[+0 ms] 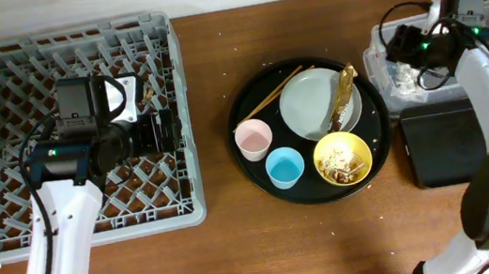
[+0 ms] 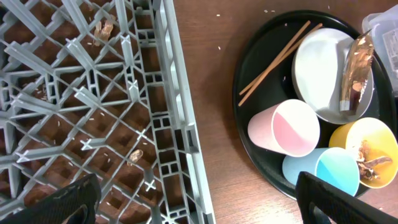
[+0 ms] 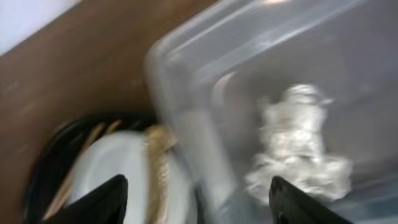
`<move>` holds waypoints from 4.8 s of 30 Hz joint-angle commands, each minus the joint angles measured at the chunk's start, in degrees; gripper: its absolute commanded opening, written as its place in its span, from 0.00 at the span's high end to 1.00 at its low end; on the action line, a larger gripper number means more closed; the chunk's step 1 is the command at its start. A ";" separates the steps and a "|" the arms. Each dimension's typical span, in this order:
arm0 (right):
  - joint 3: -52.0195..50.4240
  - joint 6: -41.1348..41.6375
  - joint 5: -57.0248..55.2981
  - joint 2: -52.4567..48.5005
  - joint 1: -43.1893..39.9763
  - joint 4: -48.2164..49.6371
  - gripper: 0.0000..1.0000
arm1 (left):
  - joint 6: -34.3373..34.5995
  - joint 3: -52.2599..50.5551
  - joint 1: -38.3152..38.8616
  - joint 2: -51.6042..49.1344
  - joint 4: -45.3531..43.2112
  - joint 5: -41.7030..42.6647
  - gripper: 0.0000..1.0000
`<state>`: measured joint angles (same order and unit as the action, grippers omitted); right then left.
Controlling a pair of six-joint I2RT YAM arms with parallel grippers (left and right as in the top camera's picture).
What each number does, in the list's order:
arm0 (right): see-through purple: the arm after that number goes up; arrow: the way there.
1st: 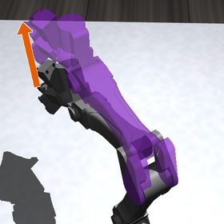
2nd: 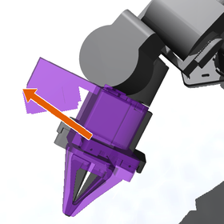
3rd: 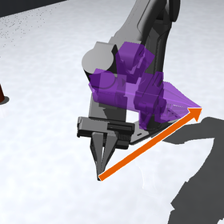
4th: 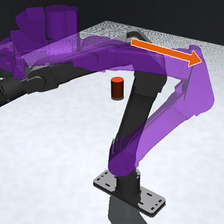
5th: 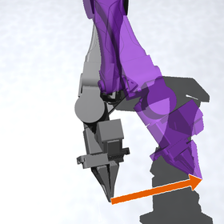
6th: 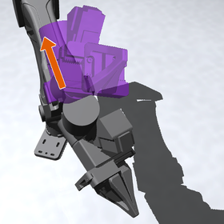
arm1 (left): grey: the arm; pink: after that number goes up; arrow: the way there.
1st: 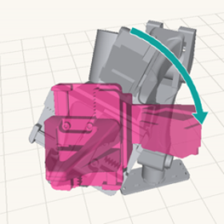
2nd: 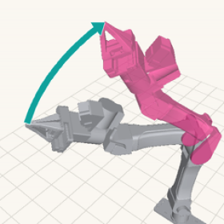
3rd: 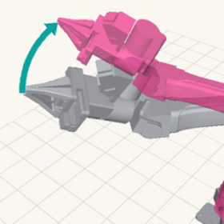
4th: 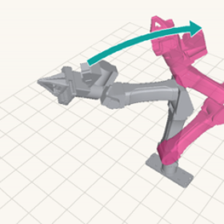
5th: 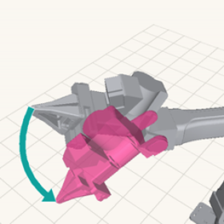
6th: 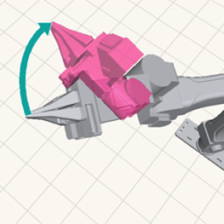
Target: Sort waste into correct bins and load items into the dishwasher rack
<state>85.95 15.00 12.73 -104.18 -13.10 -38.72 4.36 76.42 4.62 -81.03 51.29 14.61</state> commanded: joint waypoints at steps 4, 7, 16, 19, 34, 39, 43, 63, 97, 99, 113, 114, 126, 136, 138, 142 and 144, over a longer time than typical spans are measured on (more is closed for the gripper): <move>-2.51 2.47 -11.56 1.16 18.93 -10.40 0.37 | 0.50 1.07 -0.20 -0.02 0.07 0.66 0.01; -5.18 8.24 -21.97 -5.70 21.73 -4.70 0.20 | 0.50 1.07 -0.20 -0.02 0.07 0.66 0.01; -2.08 8.22 -9.70 -6.67 20.72 -2.67 0.96 | 0.50 1.07 -0.20 -0.02 0.07 0.66 0.01; -1.38 14.64 -10.29 2.12 14.91 -2.80 0.96 | 0.50 1.07 -0.20 -0.02 0.07 0.63 0.01; 1.60 -0.28 12.68 18.53 7.39 -28.55 0.36 | 0.50 1.07 -0.20 -0.02 0.07 0.63 0.01; -6.95 -0.79 0.44 17.81 27.63 -29.07 0.35 | 0.52 1.07 -0.17 -0.02 0.70 0.81 0.01; -16.55 0.37 0.20 14.56 33.00 -16.17 0.36 | 0.55 1.07 -0.17 0.00 4.55 6.34 0.01; 0.15 -7.13 41.55 22.23 34.12 0.87 0.96 | 5.81 1.09 -17.57 0.04 -2.45 71.45 0.01; 0.15 0.09 45.27 15.02 28.17 17.35 0.39 | 5.81 1.09 -9.49 0.57 -1.40 58.27 0.34; 0.15 0.07 39.19 17.46 21.42 6.12 0.39 | 5.86 1.09 -11.96 2.73 5.62 37.29 0.34; 0.11 -9.22 19.56 18.64 19.12 -22.43 0.38 | 22.93 1.03 -24.26 -12.83 6.19 -25.07 0.34; 0.11 -9.22 19.56 18.64 19.12 -22.58 0.38 | 23.04 1.03 -25.46 -15.17 6.34 -22.82 0.33; -0.17 1.01 -1.36 -5.62 37.64 -5.68 0.49 | -2.73 7.48 -22.36 -1.16 12.04 26.18 0.01; 5.35 -9.14 30.75 5.57 28.37 -11.63 0.96 | -2.25 7.41 -12.04 0.00 8.07 45.94 0.01; 5.35 -15.67 42.05 11.56 25.42 -11.41 0.96 | -2.03 7.41 -9.79 -0.13 4.31 51.95 0.01; 5.35 -19.54 56.81 16.46 24.39 -8.90 0.96 | 5.33 7.41 -3.93 -0.63 -5.77 61.53 0.01; 5.35 -19.50 57.86 16.15 25.29 -6.88 0.96 | 7.21 7.41 -0.04 -0.63 -9.27 64.26 0.01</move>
<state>91.35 -3.01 64.51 -87.26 11.22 -46.94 8.69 83.37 1.28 -81.30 43.79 73.01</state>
